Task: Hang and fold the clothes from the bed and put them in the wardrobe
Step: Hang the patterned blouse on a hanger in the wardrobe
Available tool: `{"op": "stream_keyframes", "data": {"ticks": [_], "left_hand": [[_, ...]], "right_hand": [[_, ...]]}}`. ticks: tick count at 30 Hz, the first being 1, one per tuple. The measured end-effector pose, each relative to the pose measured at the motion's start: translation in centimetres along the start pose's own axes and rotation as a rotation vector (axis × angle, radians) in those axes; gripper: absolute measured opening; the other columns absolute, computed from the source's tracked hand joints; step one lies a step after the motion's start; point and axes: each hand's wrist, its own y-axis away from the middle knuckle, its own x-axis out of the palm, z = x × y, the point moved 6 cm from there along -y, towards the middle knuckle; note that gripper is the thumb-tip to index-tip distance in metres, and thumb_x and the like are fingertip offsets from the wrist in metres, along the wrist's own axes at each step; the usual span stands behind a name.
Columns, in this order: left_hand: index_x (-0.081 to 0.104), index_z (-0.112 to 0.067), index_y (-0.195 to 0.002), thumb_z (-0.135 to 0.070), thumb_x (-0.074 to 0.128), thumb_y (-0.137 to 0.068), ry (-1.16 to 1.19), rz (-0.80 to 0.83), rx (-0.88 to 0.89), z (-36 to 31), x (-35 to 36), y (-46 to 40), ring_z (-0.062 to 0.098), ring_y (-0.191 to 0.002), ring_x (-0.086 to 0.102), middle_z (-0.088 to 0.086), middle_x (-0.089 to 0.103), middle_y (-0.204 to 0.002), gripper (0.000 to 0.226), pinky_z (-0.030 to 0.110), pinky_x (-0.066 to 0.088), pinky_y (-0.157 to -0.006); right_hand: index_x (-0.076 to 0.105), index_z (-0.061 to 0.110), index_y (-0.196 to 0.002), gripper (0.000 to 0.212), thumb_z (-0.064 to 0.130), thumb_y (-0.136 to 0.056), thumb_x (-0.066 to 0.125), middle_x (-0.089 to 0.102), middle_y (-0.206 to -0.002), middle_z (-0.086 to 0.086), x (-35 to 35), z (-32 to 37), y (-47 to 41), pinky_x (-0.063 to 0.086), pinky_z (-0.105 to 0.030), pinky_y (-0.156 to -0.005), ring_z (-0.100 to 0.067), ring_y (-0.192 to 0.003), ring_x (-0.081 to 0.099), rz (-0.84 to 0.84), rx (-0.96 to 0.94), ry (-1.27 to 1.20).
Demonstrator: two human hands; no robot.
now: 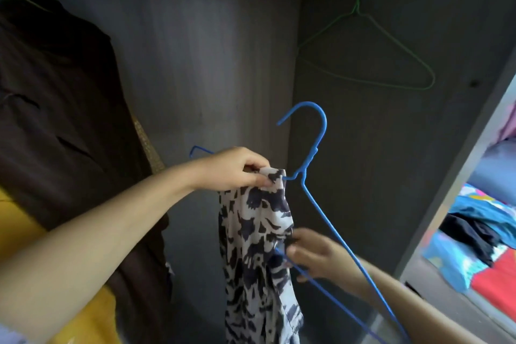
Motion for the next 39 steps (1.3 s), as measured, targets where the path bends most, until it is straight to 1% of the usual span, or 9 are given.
{"op": "stream_keyframes", "data": {"ticks": [4,7,12,15,20,25,30,35,39], "left_hand": [[0.068,-0.029,-0.080,-0.032,0.067,-0.086,-0.011,0.062,-0.002,0.8,1.1,-0.2,-0.004,-0.060,0.046,-0.016,0.055,-0.065,0.008,0.012,0.034,-0.058],[0.069,-0.025,-0.081,-0.035,0.068,-0.086,0.063,0.071,0.001,1.4,1.4,0.4,-0.002,-0.061,0.046,-0.014,0.055,-0.066,0.011,0.012,0.034,-0.058],[0.072,-0.031,-0.078,-0.031,0.069,-0.085,0.277,0.019,-0.024,1.7,0.5,1.5,-0.001,-0.071,0.061,-0.015,0.066,-0.074,0.008,0.011,0.044,-0.066],[0.074,-0.025,-0.078,-0.028,0.070,-0.083,0.274,-0.046,-0.090,3.4,0.3,2.3,0.000,-0.072,0.061,-0.011,0.068,-0.075,0.006,0.013,0.045,-0.066],[0.066,0.006,-0.084,-0.020,0.065,-0.089,0.096,-0.147,-0.235,7.8,2.1,2.9,0.011,-0.072,0.047,0.004,0.054,-0.073,0.027,0.028,0.034,-0.066],[0.052,-0.005,-0.063,-0.024,0.063,-0.091,0.037,-0.318,-0.280,9.4,3.0,1.9,0.013,-0.060,0.035,0.004,0.037,-0.061,0.036,0.030,0.024,-0.062],[0.035,-0.018,-0.054,-0.034,0.061,-0.091,-0.273,-0.462,-0.234,6.7,3.6,1.4,0.011,-0.047,0.037,-0.002,0.035,-0.048,0.048,0.030,0.026,-0.052],[0.059,-0.021,-0.088,-0.043,0.046,-0.096,-0.695,-0.531,-0.306,3.1,5.8,1.0,0.026,-0.081,0.063,-0.001,0.060,-0.083,0.027,0.031,0.038,-0.058],[0.061,-0.022,-0.079,-0.021,0.070,-0.077,-0.837,-0.418,-0.333,0.0,8.0,0.2,0.028,-0.057,0.064,0.002,0.056,-0.069,0.009,0.029,0.029,-0.045]], "right_hand": [[0.063,0.042,-0.083,0.011,0.037,-0.091,0.057,0.068,-0.080,0.016,2.6,0.1,-1.4,0.046,-0.015,-0.067,0.005,-0.069,0.056,-0.147,-0.090,0.321],[0.051,0.028,-0.061,0.032,0.027,-0.093,0.054,0.050,-0.061,0.013,2.9,-0.7,-2.3,0.036,-0.019,-0.060,0.004,-0.058,0.040,-0.123,-0.073,0.301],[0.064,0.012,-0.083,0.015,0.025,-0.087,0.059,0.065,-0.075,0.008,3.3,-4.4,-2.9,0.044,-0.015,-0.058,0.008,-0.060,0.052,-0.099,0.075,0.376],[0.059,0.019,-0.071,0.020,0.018,-0.091,0.060,0.056,-0.056,0.011,-1.4,-4.9,-2.7,0.037,-0.015,-0.046,0.007,-0.044,0.044,-0.278,0.086,0.346],[0.070,0.010,-0.078,0.011,0.005,-0.087,0.066,0.059,-0.061,0.008,-9.7,-5.0,-2.0,0.041,-0.020,-0.056,0.001,-0.057,0.048,-0.364,0.086,0.223],[0.071,0.009,-0.082,0.013,0.012,-0.089,0.061,0.057,-0.063,0.003,-14.4,-5.5,-1.9,0.035,-0.016,-0.052,-0.004,-0.063,0.048,-0.400,0.154,0.587],[0.073,0.013,-0.090,0.021,0.009,-0.087,0.053,0.071,-0.084,-0.006,-16.5,-6.8,-0.9,0.039,-0.022,-0.060,-0.017,-0.085,0.066,-0.518,0.266,0.766],[0.069,0.010,-0.103,0.025,0.012,-0.088,0.049,0.070,-0.106,-0.015,-15.3,-6.5,-0.8,0.047,-0.027,-0.074,-0.029,-0.102,0.065,-0.498,0.359,0.888],[0.067,0.005,-0.103,0.024,0.012,-0.089,0.049,0.070,-0.086,-0.007,-12.0,-3.0,-1.5,0.040,-0.024,-0.061,-0.020,-0.079,0.066,-0.457,0.243,0.751]]}}
